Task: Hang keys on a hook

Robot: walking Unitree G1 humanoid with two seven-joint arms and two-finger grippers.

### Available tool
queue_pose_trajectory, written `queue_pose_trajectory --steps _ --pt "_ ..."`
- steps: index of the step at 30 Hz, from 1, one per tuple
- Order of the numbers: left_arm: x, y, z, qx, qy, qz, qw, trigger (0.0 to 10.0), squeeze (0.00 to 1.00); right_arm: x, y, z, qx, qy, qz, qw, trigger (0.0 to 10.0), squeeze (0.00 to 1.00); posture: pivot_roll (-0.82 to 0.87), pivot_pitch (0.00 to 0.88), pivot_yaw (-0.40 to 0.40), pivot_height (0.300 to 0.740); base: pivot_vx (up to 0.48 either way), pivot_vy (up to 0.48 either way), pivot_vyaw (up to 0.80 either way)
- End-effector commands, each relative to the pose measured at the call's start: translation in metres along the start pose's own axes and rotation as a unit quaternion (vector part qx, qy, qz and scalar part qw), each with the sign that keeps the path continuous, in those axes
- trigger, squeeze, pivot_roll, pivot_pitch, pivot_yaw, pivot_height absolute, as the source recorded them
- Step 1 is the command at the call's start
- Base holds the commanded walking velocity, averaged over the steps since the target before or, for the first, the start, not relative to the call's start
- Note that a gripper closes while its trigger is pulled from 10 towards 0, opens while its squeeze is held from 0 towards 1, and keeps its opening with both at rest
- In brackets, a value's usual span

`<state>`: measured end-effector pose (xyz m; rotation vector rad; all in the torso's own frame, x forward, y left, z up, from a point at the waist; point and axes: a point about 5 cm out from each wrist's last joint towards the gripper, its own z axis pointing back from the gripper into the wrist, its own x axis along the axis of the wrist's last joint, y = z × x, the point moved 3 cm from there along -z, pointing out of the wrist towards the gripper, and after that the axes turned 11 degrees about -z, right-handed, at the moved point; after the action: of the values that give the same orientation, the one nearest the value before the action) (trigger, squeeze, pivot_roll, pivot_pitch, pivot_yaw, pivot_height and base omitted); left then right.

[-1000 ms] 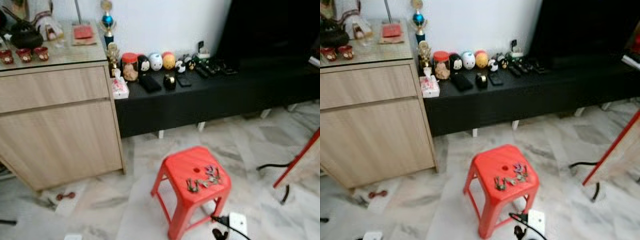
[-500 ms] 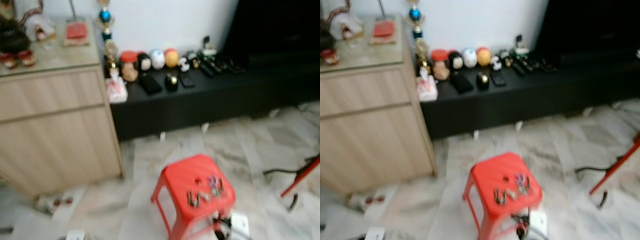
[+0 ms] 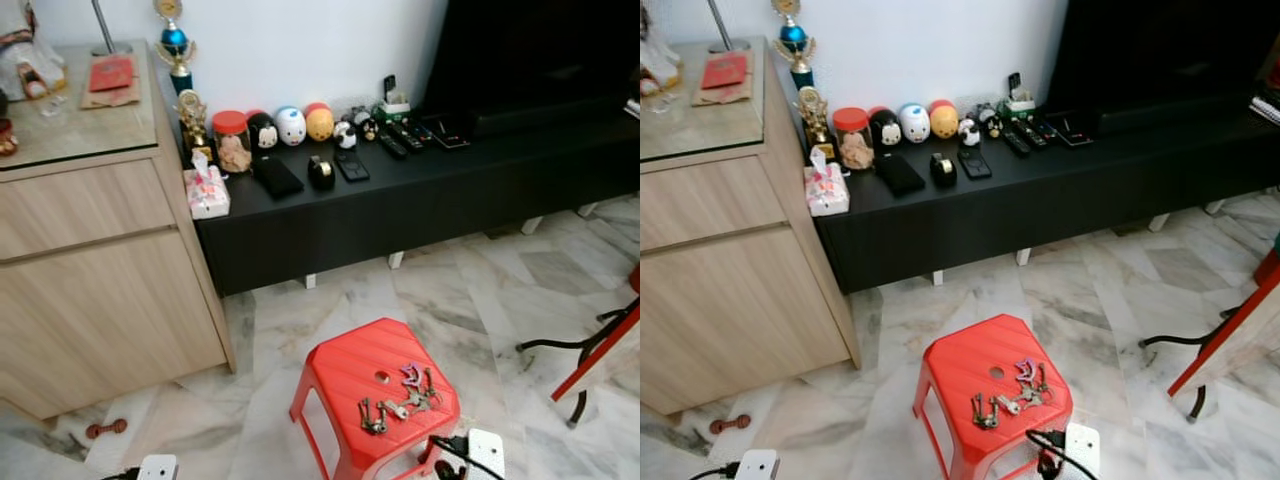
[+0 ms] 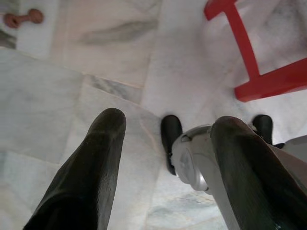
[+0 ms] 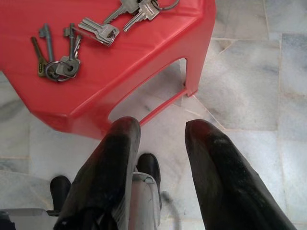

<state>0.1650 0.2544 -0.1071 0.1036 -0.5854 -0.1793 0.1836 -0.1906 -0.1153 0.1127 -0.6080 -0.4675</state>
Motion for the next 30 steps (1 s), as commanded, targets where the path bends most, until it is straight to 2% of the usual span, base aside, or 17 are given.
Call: queue_pose_trajectory --steps 1,5,12,16,25,30 --pt "-0.0061 -0.0010 0.0010 -0.003 0.013 -0.010 1.000 10.0 0.00 0.0004 -0.0047 0.0007 -0.005 0.000 0.007 1.000 10.0 0.00 -0.04 0.000 -0.039 0.740 0.000 -0.289 0.00" --pt "-0.0057 -0.0006 0.0009 -0.001 0.013 -0.011 1.000 10.0 0.00 0.0025 -0.0035 0.0005 0.000 -0.004 0.019 1.000 10.0 0.00 -0.04 0.000 -0.039 0.740 0.000 -0.291 0.00" --pt "-0.0055 -0.0005 0.0008 -0.001 0.013 -0.011 1.000 10.0 0.00 0.0029 -0.0027 0.0005 0.003 -0.006 0.015 1.000 10.0 0.00 -0.04 0.000 -0.039 0.740 0.000 -0.289 0.75" --pt "-0.0054 0.0000 0.0008 0.003 0.013 -0.010 1.000 10.0 0.00 0.0026 -0.0013 0.0005 0.009 -0.007 0.001 1.000 10.0 0.00 -0.04 0.000 -0.039 0.740 0.000 0.000 0.00" --pt "-0.0050 -0.0005 0.0006 0.000 0.014 -0.019 1.000 10.0 0.00 0.0033 -0.0013 0.0005 0.013 -0.005 0.013 1.000 10.0 0.00 -0.04 0.000 -0.042 0.740 0.000 -0.091 0.00" --pt "-0.0051 -0.0007 0.0005 0.002 0.014 -0.014 1.000 10.0 0.00 0.0052 -0.0007 0.0005 0.016 -0.012 0.015 1.000 10.0 0.00 -0.04 0.000 -0.042 0.740 0.000 -0.236 0.66"
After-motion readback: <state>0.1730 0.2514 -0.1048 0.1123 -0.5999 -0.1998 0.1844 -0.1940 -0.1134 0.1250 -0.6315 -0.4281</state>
